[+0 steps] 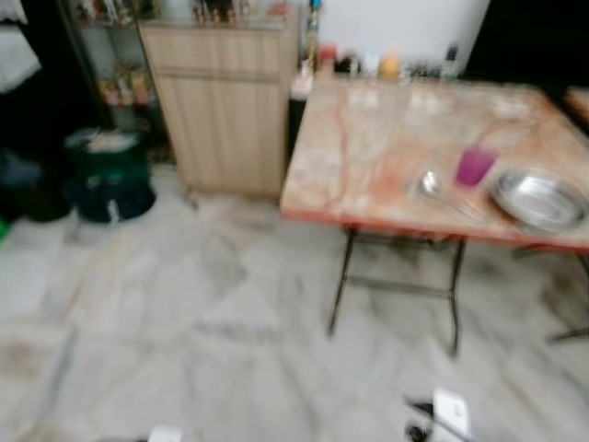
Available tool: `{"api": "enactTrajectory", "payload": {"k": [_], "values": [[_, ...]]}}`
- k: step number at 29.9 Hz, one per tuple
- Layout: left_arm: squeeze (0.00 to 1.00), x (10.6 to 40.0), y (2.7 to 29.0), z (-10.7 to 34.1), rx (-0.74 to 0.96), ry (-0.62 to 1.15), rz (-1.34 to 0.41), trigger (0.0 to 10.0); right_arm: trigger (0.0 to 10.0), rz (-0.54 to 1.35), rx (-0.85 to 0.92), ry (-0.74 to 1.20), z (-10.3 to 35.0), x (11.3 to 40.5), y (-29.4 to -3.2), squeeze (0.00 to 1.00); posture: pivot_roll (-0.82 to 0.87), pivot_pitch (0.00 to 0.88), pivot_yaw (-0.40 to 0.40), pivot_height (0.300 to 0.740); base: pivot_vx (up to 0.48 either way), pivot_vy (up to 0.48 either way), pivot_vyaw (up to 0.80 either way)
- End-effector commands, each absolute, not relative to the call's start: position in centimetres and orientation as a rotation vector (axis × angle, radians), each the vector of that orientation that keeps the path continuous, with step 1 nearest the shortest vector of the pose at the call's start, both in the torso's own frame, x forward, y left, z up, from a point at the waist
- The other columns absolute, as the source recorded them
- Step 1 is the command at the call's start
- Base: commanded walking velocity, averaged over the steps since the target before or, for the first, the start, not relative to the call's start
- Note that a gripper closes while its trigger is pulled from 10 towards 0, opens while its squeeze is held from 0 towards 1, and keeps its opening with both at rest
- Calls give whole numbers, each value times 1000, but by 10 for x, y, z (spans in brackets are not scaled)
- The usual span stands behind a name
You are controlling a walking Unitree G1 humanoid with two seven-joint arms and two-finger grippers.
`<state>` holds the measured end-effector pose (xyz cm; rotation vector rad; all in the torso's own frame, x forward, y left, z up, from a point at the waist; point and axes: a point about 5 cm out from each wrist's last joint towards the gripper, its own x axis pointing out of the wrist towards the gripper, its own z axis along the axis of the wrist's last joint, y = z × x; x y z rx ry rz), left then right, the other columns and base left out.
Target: Setting the table
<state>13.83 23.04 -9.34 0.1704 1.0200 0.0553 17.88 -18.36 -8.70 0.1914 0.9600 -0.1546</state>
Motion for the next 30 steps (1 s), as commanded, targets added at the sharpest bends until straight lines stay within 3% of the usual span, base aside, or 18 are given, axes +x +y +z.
{"api": "enactTrajectory", "payload": {"k": [1,11,30], "values": [[0,142,228,-93,173,1014,44,10000,10000,-180,178,956,-86,178,-193,0,5,0,5,740,0,-472,0],[0,142,229,-92,183,1014,36,10000,10000,-181,173,962,-87,177,-193,0,-8,0,12,740,0,-456,0],[0,143,229,-91,79,989,63,10000,10000,-170,159,970,-88,174,-193,0,-22,0,16,740,0,0,0]]}}
